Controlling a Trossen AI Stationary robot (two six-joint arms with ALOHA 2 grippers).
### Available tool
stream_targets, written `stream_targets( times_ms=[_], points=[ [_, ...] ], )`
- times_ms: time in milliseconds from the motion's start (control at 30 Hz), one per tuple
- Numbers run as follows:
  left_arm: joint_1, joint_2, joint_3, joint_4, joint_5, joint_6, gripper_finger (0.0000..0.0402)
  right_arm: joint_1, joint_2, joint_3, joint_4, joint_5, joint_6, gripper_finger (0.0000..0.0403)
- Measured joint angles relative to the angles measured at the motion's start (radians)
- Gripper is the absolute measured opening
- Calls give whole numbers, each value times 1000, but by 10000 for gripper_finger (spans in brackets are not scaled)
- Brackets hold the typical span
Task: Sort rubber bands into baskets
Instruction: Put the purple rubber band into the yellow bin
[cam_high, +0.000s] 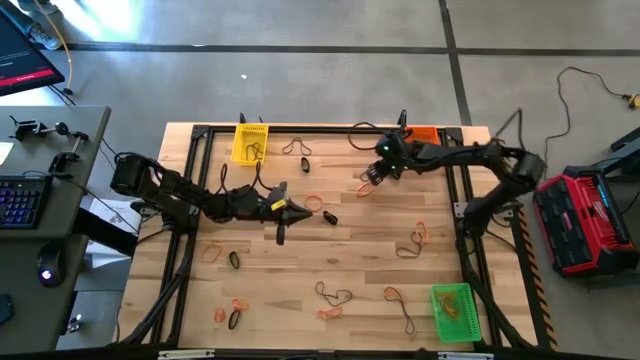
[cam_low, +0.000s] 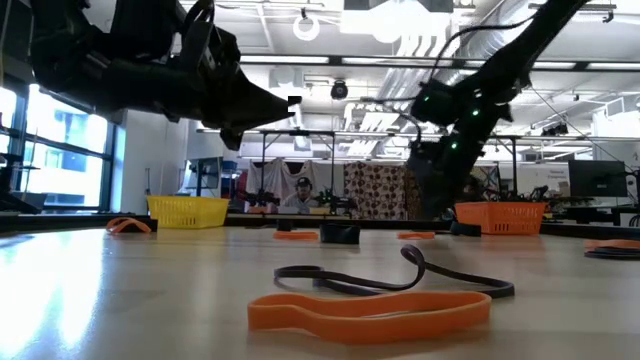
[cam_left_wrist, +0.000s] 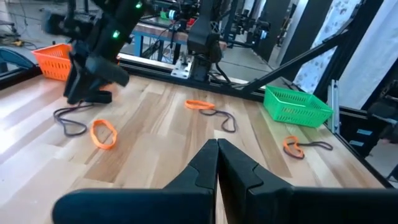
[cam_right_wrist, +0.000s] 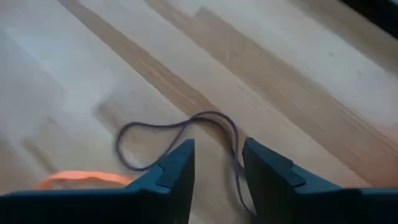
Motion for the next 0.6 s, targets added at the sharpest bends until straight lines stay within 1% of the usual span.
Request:
stream_targets(
  times_ms=[133, 200, 400, 500, 600],
  points=[
    [3, 0, 0, -1, 4, 1, 0, 1, 93, 101, -103, 21, -40, 122],
    [3, 0, 0, -7, 24, 10, 0, 1, 130, 139, -141, 25, -63, 122],
    [4, 0, 0, -17, 47, 39, 0, 1, 196, 204, -199, 32, -95, 117],
    [4, 0, 0, -18, 47, 52, 0, -6, 201, 207, -197, 0, -99, 94],
    [5, 0, 0, -20, 47, 53, 0, -18, 201, 207, -197, -33, -100, 50]
  ],
)
